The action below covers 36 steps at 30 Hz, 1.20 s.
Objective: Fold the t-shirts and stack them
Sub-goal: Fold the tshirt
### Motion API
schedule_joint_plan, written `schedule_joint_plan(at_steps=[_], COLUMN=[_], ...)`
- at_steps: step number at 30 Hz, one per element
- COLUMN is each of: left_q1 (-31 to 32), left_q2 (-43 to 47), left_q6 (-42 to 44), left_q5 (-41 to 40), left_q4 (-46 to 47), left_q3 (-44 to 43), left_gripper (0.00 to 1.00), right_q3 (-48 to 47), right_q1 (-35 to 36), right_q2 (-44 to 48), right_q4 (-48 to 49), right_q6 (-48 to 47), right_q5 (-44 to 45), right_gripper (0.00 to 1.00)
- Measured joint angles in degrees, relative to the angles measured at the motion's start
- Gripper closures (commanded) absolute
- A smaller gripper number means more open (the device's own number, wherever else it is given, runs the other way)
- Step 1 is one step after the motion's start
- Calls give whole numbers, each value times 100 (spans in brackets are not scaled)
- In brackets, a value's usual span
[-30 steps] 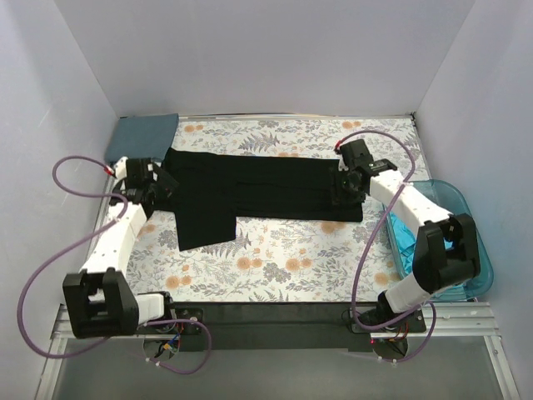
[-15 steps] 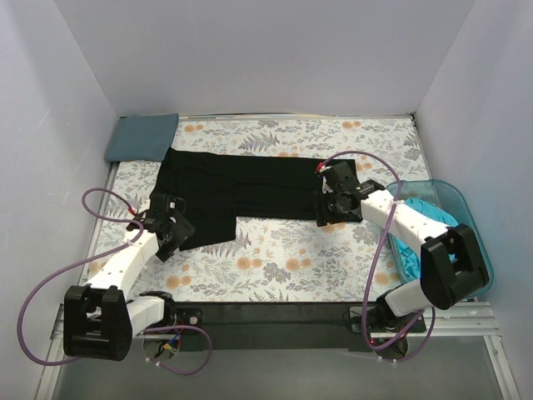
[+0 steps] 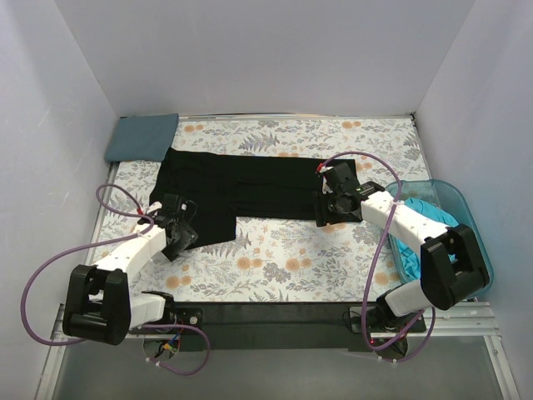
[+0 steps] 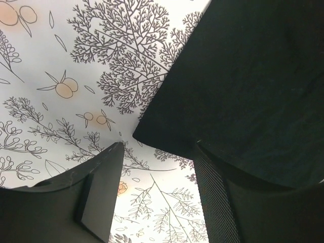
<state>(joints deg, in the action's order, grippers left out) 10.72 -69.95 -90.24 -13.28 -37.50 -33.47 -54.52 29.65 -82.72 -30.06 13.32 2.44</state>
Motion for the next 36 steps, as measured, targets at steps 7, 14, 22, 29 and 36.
schedule_joint_plan(at_steps=[7, 14, 22, 29, 36], left_q1=[42, 87, 142, 142, 142], left_q2=[-249, -520, -697, -1156, -2271], left_q6=[-2, 4, 92, 332, 575], left_q5=[-173, -286, -186, -201, -151], left_q4=[76, 319, 190, 376, 678], left_q3=[-136, -275, -887, -2339, -3563], left_gripper=[61, 100, 100, 100, 100], right_q3=[0, 0, 0, 0, 0], right_q1=[0, 0, 0, 0, 0], right_q2=[0, -2, -11, -11, -11], right_q4=[26, 26, 48, 74, 74], right_q6=[0, 0, 17, 0, -9], right_q5=[-31, -55, 22, 129, 186], right_gripper=[51, 51, 45, 45, 44])
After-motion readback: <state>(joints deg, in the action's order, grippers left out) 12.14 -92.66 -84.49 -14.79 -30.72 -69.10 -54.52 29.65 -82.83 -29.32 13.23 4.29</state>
